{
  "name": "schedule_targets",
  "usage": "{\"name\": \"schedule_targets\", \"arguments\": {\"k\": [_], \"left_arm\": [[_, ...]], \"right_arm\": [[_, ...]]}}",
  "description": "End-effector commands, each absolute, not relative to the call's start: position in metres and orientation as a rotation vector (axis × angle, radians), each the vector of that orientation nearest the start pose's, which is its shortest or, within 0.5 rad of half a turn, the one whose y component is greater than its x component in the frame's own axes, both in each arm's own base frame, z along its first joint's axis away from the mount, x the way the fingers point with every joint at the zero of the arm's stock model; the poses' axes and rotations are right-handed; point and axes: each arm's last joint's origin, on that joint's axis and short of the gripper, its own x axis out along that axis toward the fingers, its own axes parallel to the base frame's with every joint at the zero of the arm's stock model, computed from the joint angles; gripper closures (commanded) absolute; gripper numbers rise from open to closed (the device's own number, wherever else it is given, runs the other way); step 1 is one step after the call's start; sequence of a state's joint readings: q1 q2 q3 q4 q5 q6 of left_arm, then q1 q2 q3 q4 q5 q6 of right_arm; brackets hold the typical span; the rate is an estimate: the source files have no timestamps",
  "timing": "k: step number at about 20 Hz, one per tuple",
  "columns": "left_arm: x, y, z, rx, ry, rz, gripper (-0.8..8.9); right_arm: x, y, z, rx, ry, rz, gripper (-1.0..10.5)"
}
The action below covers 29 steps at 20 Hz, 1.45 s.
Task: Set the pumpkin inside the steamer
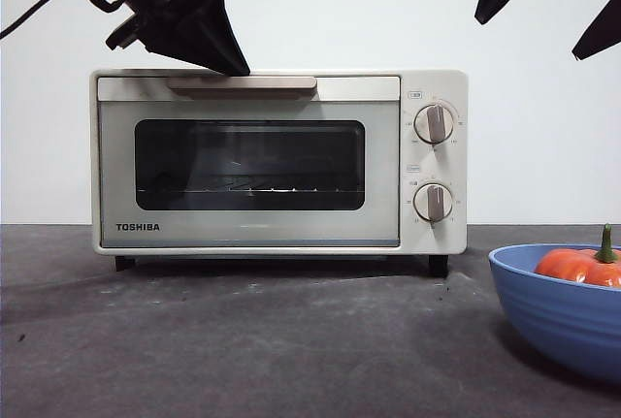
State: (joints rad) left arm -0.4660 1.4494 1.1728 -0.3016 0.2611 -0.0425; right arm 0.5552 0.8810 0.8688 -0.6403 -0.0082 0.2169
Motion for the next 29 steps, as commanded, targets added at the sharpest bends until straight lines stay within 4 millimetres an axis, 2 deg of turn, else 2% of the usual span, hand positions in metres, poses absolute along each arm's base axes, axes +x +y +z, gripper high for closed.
{"name": "schedule_targets", "arguments": {"k": [1,13,18,22,29], "left_arm": [[0.281,-0.158,0.281,0.078,0.750,-0.707,7.98],[0.242,-0.176,0.263,0.173,1.056,-0.776,7.98],[0.231,-0.178,0.262,0.195,1.119,-0.788,7.98],[0.222,-0.172,0.276,0.186,1.081,-0.795,7.98],[0.196,-0.147,0.327,0.114,0.848,-0.805,7.98]], "right_arm": [[0.149,0.094,0.311,0.029,0.670,0.483,4.3],[0.148,0.093,0.309,0.018,0.685,0.481,4.3],[0.147,0.093,0.308,0.025,0.708,0.473,4.3],[0.146,0.092,0.307,0.024,0.721,0.468,4.3],[0.150,0.088,0.306,0.072,0.749,0.512,4.3]]}}
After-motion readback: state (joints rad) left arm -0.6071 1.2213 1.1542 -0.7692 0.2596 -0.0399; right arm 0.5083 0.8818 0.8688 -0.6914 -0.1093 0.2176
